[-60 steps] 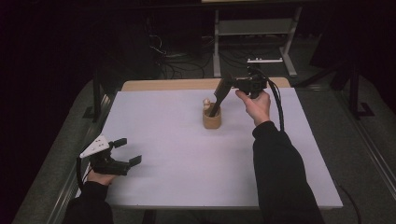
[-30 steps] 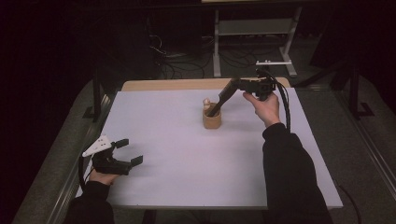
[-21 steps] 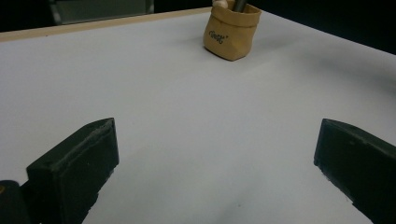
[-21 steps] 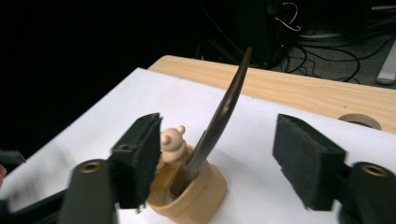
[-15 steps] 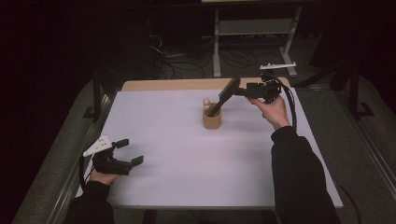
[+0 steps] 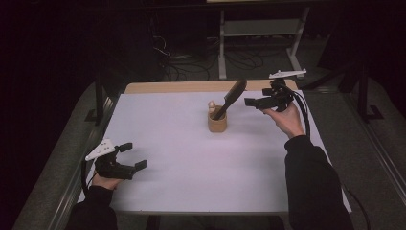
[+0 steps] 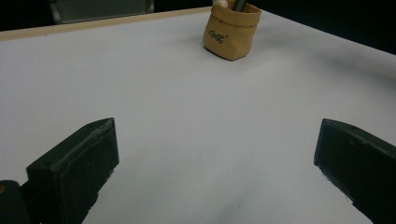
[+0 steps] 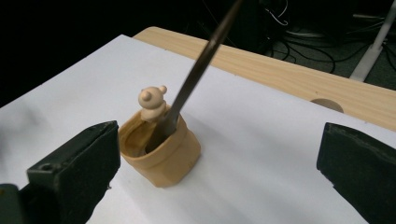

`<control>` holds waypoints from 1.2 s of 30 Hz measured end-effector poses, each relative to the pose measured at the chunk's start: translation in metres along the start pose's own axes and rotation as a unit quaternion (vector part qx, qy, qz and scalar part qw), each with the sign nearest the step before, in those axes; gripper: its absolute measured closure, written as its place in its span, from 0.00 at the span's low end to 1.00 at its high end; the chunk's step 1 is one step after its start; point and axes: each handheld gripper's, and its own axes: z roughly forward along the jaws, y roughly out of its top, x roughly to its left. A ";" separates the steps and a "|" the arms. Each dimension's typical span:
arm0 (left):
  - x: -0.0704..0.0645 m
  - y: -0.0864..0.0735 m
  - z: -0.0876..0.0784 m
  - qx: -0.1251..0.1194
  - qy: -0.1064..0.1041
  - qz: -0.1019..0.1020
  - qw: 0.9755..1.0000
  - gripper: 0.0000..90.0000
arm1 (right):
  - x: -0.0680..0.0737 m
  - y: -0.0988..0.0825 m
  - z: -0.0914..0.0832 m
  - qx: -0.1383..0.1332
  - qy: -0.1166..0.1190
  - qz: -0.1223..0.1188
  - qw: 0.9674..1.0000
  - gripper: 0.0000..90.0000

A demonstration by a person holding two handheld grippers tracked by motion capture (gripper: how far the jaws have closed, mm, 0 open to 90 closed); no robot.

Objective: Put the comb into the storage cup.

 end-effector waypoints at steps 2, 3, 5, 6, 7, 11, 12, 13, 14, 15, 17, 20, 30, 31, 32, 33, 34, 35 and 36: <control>0.000 0.000 0.000 0.000 0.000 0.000 1.000 0.00 | -0.002 -0.003 -0.002 0.003 -0.003 0.001 1.000 0.00; 0.000 0.000 0.000 0.000 0.000 0.000 1.000 0.00 | -0.003 -0.005 -0.002 0.002 -0.004 0.001 1.000 0.00; 0.000 0.000 0.000 0.000 0.001 -0.001 1.000 0.00 | -0.005 -0.009 -0.004 0.002 -0.005 0.003 1.000 0.00; 0.000 0.000 0.000 0.000 0.001 -0.001 1.000 0.00 | -0.006 -0.010 -0.005 0.002 -0.006 0.004 1.000 0.00; 0.000 0.000 0.000 0.000 0.001 -0.001 1.000 0.00 | -0.007 -0.012 -0.007 0.003 -0.007 0.005 1.000 0.00; 0.000 0.000 0.000 0.000 0.001 -0.001 1.000 0.00 | -0.010 -0.018 -0.011 0.004 -0.012 0.007 1.000 0.00; 0.001 0.000 0.000 0.000 0.002 -0.001 1.000 0.00 | -0.010 -0.019 -0.012 0.004 -0.012 0.009 1.000 0.00; 0.001 0.000 0.000 0.000 0.002 -0.001 1.000 0.00 | -0.011 -0.020 -0.013 0.002 -0.013 0.009 1.000 0.00; 0.001 0.000 0.000 0.001 0.002 -0.001 1.000 0.00 | -0.011 -0.021 -0.015 0.001 -0.013 0.010 1.000 0.00; 0.001 0.000 0.000 0.001 0.002 -0.001 1.000 0.00 | -0.011 -0.022 -0.016 0.000 -0.013 0.010 1.000 0.00; 0.001 0.000 0.000 0.001 0.002 0.000 1.000 0.00 | -0.012 -0.024 -0.018 0.001 -0.014 0.012 1.000 0.00; 0.001 -0.001 0.000 0.001 0.002 -0.001 1.000 0.00 | -0.012 -0.028 -0.020 -0.001 -0.015 0.013 1.000 0.00; 0.002 -0.001 -0.001 0.000 0.003 -0.003 1.000 0.00 | -0.012 -0.043 -0.023 0.005 -0.014 0.015 1.000 0.00; 0.002 -0.001 -0.001 0.001 0.003 -0.002 1.000 0.00 | -0.012 -0.044 -0.023 0.006 -0.014 0.015 1.000 0.00; 0.002 -0.001 -0.001 0.001 0.003 -0.002 1.000 0.00 | -0.011 -0.046 -0.024 0.006 -0.013 0.015 1.000 0.00; 0.002 -0.001 -0.001 0.001 0.003 -0.002 1.000 0.00 | -0.011 -0.048 -0.024 0.005 -0.013 0.014 1.000 0.00; 0.002 -0.001 -0.001 0.001 0.002 -0.002 1.000 0.00 | -0.010 -0.049 -0.025 0.004 -0.012 0.014 1.000 0.00; 0.002 -0.001 -0.002 0.001 0.002 -0.002 1.000 0.00 | -0.010 -0.051 -0.026 0.005 -0.012 0.013 1.000 0.00; 0.002 -0.001 -0.002 0.000 0.002 -0.002 1.000 0.00 | -0.009 -0.053 -0.027 0.004 -0.012 0.012 1.000 0.00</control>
